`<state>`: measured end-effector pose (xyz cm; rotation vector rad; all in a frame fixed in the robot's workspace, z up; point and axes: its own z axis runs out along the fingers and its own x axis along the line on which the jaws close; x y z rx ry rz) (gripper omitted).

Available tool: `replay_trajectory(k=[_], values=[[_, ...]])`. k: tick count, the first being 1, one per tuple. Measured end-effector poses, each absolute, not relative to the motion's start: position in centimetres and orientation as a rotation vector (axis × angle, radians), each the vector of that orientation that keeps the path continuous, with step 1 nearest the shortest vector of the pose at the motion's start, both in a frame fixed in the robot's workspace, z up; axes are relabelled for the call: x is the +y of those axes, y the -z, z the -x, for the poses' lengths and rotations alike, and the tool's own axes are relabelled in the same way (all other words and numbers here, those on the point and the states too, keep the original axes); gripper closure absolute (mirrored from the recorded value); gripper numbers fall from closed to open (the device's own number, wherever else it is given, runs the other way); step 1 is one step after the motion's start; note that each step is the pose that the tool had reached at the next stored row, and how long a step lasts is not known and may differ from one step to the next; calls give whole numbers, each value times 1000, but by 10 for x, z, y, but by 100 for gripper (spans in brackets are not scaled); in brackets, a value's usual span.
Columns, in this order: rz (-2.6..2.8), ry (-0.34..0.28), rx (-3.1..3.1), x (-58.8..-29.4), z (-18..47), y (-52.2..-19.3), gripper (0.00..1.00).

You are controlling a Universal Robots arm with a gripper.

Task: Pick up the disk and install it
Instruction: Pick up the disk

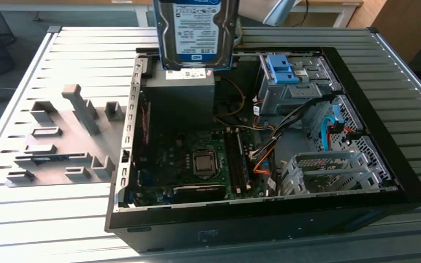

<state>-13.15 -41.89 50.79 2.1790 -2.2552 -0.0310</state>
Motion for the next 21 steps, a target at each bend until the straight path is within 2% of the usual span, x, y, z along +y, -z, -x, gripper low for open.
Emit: replay_trajectory(k=[11, 21], values=[[-2179, 31, -2255, -419, 100, -508, 64], [-2177, 31, -2257, -430, 97, -507, 64]])
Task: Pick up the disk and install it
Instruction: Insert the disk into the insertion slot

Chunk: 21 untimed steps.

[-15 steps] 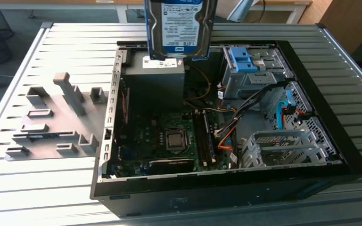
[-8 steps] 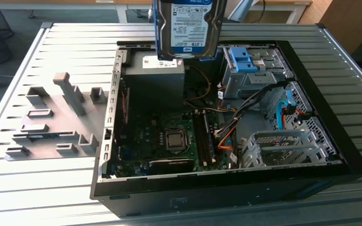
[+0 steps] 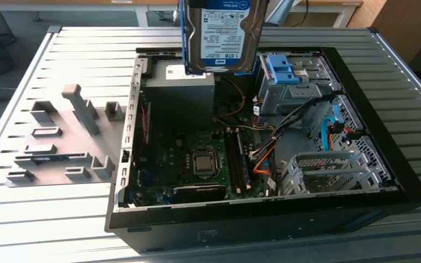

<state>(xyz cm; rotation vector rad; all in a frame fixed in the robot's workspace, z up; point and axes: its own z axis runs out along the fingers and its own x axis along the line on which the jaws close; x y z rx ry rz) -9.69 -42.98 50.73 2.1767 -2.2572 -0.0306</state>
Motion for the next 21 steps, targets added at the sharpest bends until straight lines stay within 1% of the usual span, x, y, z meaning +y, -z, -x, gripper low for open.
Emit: replay_trajectory(k=[13, 21], values=[[-2176, 31, -2258, -431, 96, -507, 64], [-2176, 31, -2258, -450, 96, -507, 64]])
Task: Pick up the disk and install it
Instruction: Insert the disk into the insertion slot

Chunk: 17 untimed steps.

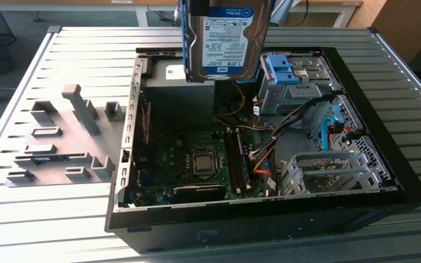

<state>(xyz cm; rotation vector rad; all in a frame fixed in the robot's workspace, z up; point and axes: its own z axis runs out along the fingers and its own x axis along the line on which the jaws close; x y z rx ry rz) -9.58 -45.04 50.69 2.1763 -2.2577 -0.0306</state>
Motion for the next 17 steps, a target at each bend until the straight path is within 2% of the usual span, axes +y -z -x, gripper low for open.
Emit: replay_trajectory(k=[17], values=[[-2173, 24, -2255, -464, 96, -506, 64]])
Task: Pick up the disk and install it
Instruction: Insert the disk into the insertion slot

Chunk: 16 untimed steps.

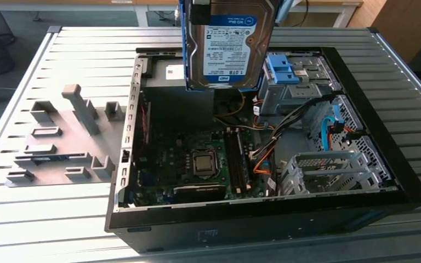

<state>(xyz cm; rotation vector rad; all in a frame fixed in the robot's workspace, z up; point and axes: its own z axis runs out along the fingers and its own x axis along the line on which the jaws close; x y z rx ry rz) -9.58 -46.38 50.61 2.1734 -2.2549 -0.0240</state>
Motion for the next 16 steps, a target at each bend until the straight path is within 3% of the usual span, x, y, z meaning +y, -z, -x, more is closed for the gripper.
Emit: replay_trajectory(k=[16], values=[[-2172, 21, -2254, -479, 95, -504, 64]])
